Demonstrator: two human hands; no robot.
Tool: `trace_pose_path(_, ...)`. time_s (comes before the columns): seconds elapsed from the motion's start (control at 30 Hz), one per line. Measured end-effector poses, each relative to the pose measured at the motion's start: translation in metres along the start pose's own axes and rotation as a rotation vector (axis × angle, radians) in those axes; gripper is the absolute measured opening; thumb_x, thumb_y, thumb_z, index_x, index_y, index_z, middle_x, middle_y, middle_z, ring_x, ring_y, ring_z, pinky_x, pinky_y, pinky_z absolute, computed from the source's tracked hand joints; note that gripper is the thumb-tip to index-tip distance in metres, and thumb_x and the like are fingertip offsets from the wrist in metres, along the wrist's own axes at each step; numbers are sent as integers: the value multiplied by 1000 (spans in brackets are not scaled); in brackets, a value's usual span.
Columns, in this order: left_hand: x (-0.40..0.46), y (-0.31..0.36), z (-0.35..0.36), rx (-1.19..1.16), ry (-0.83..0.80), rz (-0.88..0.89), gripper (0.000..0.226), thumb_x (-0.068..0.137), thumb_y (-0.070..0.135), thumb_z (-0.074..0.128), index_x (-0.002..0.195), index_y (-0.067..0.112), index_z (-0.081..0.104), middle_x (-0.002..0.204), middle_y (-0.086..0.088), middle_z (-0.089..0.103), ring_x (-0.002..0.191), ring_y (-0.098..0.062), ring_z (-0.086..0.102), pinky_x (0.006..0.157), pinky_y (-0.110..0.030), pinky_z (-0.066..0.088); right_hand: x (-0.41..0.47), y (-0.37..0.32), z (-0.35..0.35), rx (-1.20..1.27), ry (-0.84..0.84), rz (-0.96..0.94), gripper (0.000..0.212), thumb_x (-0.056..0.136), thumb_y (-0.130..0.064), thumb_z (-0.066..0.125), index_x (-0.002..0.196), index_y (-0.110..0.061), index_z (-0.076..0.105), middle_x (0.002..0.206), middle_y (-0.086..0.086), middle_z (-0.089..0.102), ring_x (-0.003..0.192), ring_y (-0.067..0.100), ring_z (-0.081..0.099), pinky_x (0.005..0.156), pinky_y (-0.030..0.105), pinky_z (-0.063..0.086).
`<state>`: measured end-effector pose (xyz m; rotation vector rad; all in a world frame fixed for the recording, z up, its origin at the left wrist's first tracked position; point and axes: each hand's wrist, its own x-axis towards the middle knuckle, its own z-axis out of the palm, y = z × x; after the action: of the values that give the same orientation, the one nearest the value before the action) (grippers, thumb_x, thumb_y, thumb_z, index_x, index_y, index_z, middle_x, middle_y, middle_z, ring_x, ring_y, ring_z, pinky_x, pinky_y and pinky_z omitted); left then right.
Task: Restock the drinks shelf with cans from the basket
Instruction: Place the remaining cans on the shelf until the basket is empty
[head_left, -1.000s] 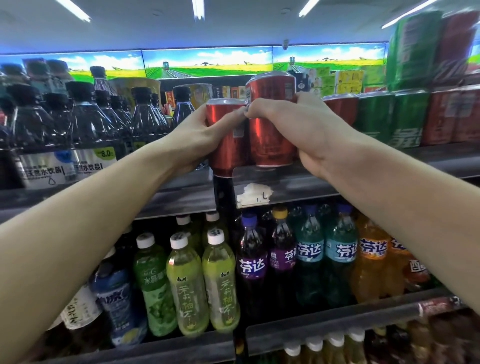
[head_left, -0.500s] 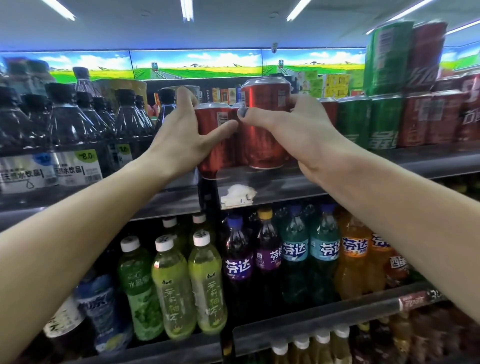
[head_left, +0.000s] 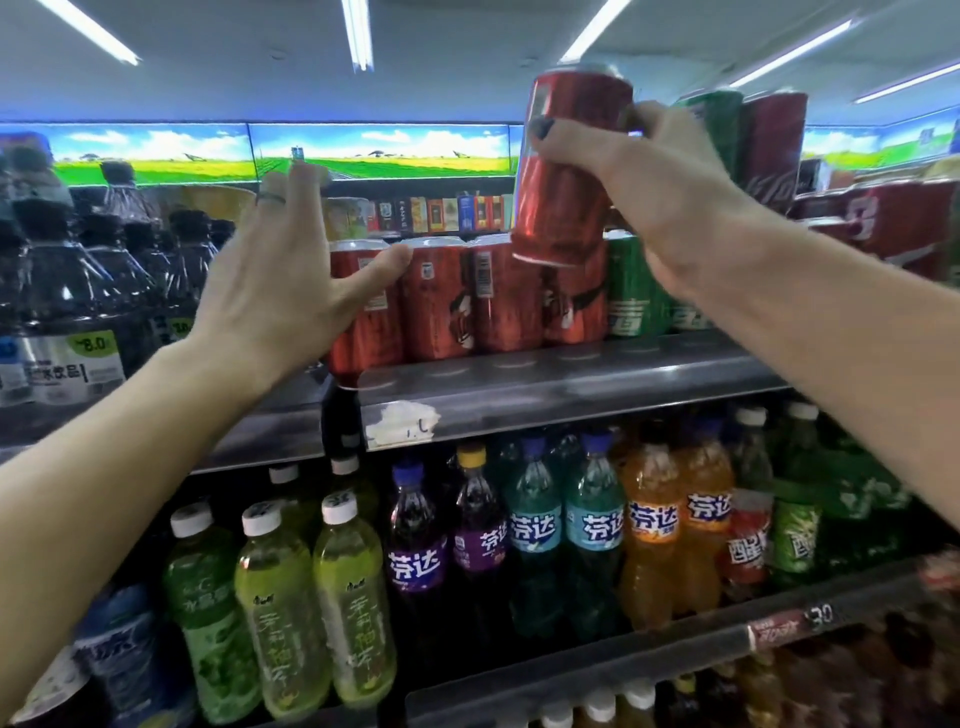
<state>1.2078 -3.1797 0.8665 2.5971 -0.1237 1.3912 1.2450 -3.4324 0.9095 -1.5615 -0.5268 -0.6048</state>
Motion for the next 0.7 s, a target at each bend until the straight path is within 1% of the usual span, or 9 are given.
trace_pose_path(0.07,4,22,-4,19,59,126,76,94,62,55,145,8,39,140,-19,50,125,-36,52,94,-51,46,16,-5,-12,-39,3,-31,59,64,-47,89,114,-22,70,98,-4,80,90,11,77,92,39,59)
trace_pose_path(0.13,10,45,-3,36,48,244,71,96,56,56,148,10,42,144,-16,51,129,-33,52,99,-49,46,32,-11,-21,-68,-17,-41,51,68,-45,87,111,-22,71,95,-6,80,87,8,77,89,34,60)
trace_pose_path(0.23,24,74,6,113,-77,341,67,97,53,57,151,16,43,151,-7,49,134,-26,51,103,-44,46,55,-12,-27,-105,-35,-41,50,67,-44,88,110,-24,71,93,-8,80,84,6,76,83,30,58)
trace_pose_path(0.33,40,91,18,154,-194,345,62,97,58,57,146,21,52,150,-2,52,135,-24,51,105,-43,46,77,-5,-27,-113,-39,-45,51,62,-43,90,105,-21,71,93,-4,80,87,12,77,87,35,60)
trace_pose_path(0.4,51,95,26,158,-249,315,55,94,62,58,131,22,64,138,-2,62,127,-25,57,100,-44,51,89,-1,-24,-148,-49,-43,49,65,-40,90,105,-19,71,96,-1,78,87,14,76,86,35,61)
trace_pose_path(0.5,60,95,35,145,-293,268,47,90,61,63,107,18,71,109,-2,71,105,-25,64,91,-46,56,105,8,-18,-210,-37,-39,60,59,-45,90,108,-16,71,99,2,77,89,16,74,84,36,61)
trace_pose_path(0.57,62,94,39,135,-280,273,43,89,58,67,103,17,70,104,0,71,99,-24,65,88,-45,57,115,13,-13,-238,-45,-33,54,61,-43,89,105,-16,73,98,2,76,91,17,73,83,35,60)
trace_pose_path(0.67,60,91,42,123,-274,271,36,90,53,70,100,19,66,98,4,66,94,-21,62,84,-41,55,125,18,-9,-273,-76,1,38,72,-35,87,100,-14,73,95,2,73,87,17,70,71,27,56)
trace_pose_path(0.7,60,90,42,120,-279,269,35,90,52,70,101,20,65,98,4,65,94,-21,61,84,-41,55,129,21,-7,-291,-80,14,38,73,-35,87,101,-13,73,96,4,74,88,18,71,71,27,57)
